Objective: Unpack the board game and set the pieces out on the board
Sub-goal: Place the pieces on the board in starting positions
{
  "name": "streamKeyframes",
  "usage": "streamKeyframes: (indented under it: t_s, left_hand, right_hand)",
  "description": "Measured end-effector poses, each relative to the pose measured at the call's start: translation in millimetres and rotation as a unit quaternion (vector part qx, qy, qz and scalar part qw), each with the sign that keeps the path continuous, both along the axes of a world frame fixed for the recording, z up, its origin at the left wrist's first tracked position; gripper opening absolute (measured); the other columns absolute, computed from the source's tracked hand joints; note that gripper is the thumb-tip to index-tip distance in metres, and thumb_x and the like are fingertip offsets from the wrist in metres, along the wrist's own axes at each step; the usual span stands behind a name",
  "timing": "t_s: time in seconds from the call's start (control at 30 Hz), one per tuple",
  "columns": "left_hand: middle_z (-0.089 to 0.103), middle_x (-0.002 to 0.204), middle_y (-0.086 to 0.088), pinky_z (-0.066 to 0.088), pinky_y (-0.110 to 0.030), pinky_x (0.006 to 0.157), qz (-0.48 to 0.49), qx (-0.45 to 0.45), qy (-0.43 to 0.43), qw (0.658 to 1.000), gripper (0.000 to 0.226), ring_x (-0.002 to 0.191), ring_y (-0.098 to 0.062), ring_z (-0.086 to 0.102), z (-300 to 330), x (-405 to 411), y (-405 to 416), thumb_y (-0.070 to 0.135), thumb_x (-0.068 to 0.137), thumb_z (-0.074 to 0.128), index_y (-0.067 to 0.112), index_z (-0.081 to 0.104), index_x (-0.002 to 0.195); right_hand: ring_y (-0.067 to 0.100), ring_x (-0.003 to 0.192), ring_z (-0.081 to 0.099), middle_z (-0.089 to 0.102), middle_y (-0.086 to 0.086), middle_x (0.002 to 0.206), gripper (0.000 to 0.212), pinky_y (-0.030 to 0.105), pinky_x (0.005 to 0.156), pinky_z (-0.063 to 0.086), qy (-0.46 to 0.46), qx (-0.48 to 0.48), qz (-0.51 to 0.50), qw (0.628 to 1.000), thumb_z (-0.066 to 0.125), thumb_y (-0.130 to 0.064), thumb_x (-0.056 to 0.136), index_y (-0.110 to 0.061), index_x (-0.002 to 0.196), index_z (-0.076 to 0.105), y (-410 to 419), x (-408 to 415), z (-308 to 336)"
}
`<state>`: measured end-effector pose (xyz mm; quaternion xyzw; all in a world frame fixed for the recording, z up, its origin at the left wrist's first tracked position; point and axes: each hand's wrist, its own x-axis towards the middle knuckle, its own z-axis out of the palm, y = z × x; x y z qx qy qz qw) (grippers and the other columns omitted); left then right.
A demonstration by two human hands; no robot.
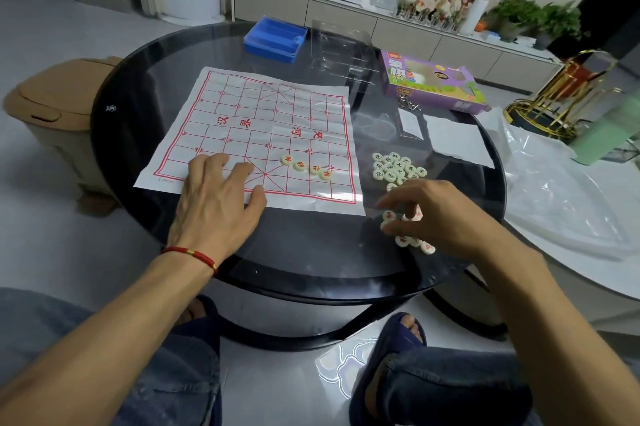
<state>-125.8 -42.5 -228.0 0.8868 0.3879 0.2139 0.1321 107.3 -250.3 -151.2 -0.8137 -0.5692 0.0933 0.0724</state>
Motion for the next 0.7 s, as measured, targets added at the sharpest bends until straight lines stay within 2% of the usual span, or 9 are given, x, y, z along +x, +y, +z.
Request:
streamKeyframes:
  t_s: [0.2, 0.3, 0.47, 0.6, 0.7]
  left_hand:
    - [0.047, 0.140, -0.020, 0.043, -0.053, 0.102, 0.002, -0.008, -0.001, 1.000, 0.047, 0.133, -0.035, 0.032, 0.5, 0.7, 0.2, 0.037, 0.097, 0.053, 0.011, 0.059, 0.135]
    - [0.047, 0.140, -0.020, 0.044, -0.053, 0.102, 0.001, -0.010, 0.002, 1.000, 0.047, 0.134, -0.034, 0.031, 0.2, 1.4, 0.4, 0.037, 0.097, 0.054, 0.011, 0.059, 0.135]
    - [0.047, 0.140, -0.019, 0.043, -0.053, 0.102, 0.001, -0.014, -0.001, 1.000, 0.048, 0.134, -0.034, 0.031, 0.1, 1.3, 0.3, 0.037, 0.097, 0.053, 0.011, 0.058, 0.136]
    - [0.047, 0.141, -0.019, 0.043, -0.052, 0.103, 0.005, -0.012, 0.003, 1.000, 0.049, 0.134, -0.034, 0.031, 0.2, 1.1, 0.4, 0.039, 0.097, 0.051, 0.011, 0.058, 0.136]
    - [0.047, 0.141, -0.019, 0.042, -0.051, 0.105, 0.007, -0.008, 0.004, 1.000, 0.050, 0.134, -0.033, 0.031, 0.6, 0.7, 0.3, 0.040, 0.097, 0.050, 0.011, 0.057, 0.137]
  right_hand:
    - [0.002, 0.077, 0.058, 0.065, -0.015, 0.087, 0.015, 0.023, 0.069, 0.048, 0.014, 0.031, 0.002, 0.999, 0.079, -0.027, 0.085, -0.030, 0.100, 0.079, 6.7, 5.7, -13.8]
    - [0.001, 0.077, 0.059, 0.066, -0.013, 0.087, 0.012, 0.022, 0.068, 0.049, 0.021, 0.034, 0.009, 0.999, 0.078, -0.025, 0.087, -0.026, 0.100, 0.079, 10.8, 2.5, -15.1]
    - [0.008, 0.083, 0.061, 0.064, -0.010, 0.097, 0.020, 0.033, 0.073, 0.054, 0.004, 0.034, 0.021, 0.999, 0.077, -0.034, 0.088, -0.030, 0.107, 0.076, 6.6, 6.1, -12.4]
    - [0.011, 0.083, 0.061, 0.067, -0.009, 0.097, 0.019, 0.039, 0.074, 0.054, -0.016, 0.006, 0.029, 0.999, 0.077, -0.031, 0.088, -0.034, 0.106, 0.077, 6.8, 7.6, -9.8]
    - [0.006, 0.077, 0.061, 0.068, -0.009, 0.090, 0.015, 0.033, 0.072, 0.054, -0.009, -0.009, 0.032, 0.999, 0.077, -0.028, 0.088, -0.030, 0.103, 0.079, 11.4, 6.3, -8.5]
